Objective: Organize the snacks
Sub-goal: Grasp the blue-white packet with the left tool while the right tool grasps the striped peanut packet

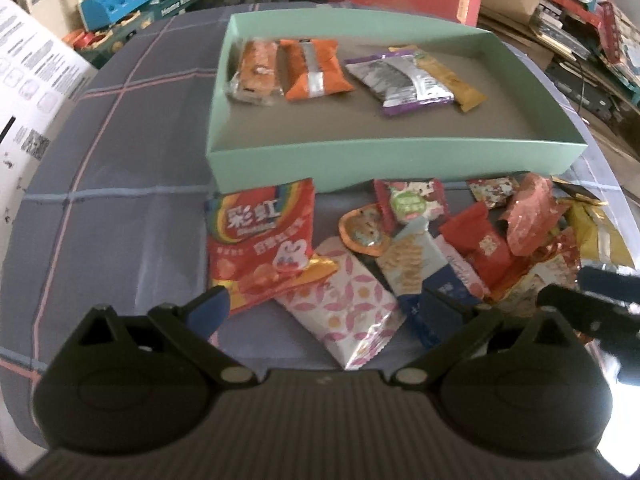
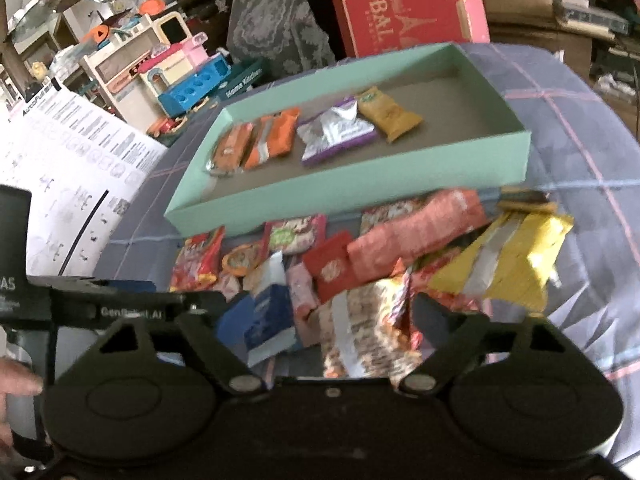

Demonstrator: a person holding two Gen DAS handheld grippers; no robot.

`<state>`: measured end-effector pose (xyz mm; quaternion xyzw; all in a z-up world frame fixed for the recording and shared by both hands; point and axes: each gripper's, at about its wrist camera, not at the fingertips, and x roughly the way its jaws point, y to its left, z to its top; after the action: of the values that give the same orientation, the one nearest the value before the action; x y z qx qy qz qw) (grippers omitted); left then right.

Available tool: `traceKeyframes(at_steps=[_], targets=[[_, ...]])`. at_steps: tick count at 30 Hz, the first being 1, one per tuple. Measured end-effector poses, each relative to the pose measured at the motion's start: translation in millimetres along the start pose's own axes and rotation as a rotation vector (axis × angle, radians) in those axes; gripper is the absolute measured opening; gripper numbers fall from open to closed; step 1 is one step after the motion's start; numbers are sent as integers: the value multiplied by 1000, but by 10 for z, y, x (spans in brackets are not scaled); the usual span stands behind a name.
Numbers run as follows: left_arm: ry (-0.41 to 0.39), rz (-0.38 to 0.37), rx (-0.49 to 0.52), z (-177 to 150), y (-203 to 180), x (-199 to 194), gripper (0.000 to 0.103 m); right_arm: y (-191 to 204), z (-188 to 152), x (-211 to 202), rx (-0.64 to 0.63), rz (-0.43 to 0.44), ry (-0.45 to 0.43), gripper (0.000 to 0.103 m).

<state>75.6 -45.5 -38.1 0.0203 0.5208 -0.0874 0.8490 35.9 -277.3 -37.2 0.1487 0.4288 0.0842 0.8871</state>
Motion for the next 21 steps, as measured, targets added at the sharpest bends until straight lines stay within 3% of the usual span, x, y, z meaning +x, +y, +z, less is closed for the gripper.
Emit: traceKeyframes(at_steps=[4,7,13,18,21], targets=[[-8,3,-7,-1,1,-5,103,19,-71,36,-26,-17,4,51],[-16,4,-3,9,-48,-6,103,-14,-112,11,-30,-20,-3,37],[-50,-10,14,65,-217,-31,100,-182,-185,-57,36,4,-18,35],[-80,-33,62,108,-458,-38,78,-279,-272,-128,70,23,-27,35],[-55,-50,82,104,-564,35,76,-295,-290,-142,74,28,-29,35]])
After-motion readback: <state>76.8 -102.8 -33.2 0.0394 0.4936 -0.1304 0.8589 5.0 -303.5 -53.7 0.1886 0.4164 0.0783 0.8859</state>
